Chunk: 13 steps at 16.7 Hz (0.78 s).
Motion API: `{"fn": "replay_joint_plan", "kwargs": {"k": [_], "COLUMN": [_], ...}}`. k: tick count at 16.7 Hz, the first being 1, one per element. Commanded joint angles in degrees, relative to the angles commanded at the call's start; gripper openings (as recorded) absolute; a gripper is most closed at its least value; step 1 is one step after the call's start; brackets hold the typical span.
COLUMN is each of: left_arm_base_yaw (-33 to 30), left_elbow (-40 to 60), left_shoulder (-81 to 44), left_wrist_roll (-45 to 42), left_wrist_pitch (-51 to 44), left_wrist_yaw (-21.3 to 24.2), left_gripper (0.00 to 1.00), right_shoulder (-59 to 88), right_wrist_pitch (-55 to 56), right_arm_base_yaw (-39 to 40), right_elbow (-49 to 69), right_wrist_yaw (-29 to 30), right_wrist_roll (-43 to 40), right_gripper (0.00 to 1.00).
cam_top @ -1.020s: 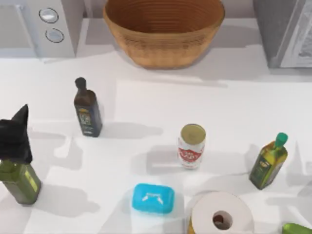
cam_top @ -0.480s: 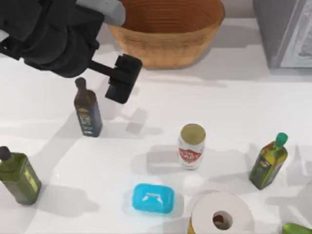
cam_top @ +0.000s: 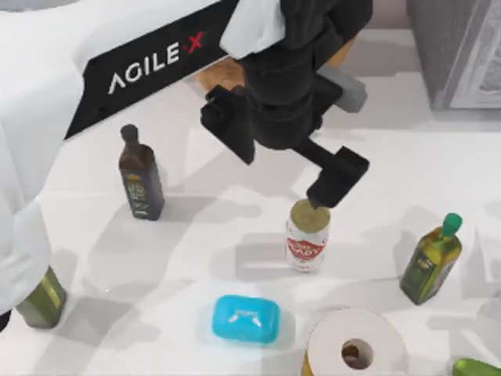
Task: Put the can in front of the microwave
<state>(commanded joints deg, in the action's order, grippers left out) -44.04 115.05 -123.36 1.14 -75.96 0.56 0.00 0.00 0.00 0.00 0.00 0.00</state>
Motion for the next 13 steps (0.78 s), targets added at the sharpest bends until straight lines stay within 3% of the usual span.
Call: {"fn": "replay_joint_plan", "kwargs": {"k": [5,13], "left_arm_base_yaw": [-3.80,-3.83], "left_elbow": [10.72,8.63], "left_shoulder": [-10.22,-10.58], "left_wrist_roll": [0.07,-0.08], "left_wrist_pitch": [-5.98,-3.73], "left_wrist_yaw": [-0.32,-0.35], "left_gripper": [1.00,1.00], "right_shoulder": [0.00,0.00], "right_wrist_pitch": [0.00,0.00], "right_arm_base_yaw": [0.00,0.00], "right_elbow": [0.00,0.00], "right_wrist_yaw": [0.00,0.00], "right_wrist_roll": [0.00,0.00], "right_gripper": [1.00,1.00]}}
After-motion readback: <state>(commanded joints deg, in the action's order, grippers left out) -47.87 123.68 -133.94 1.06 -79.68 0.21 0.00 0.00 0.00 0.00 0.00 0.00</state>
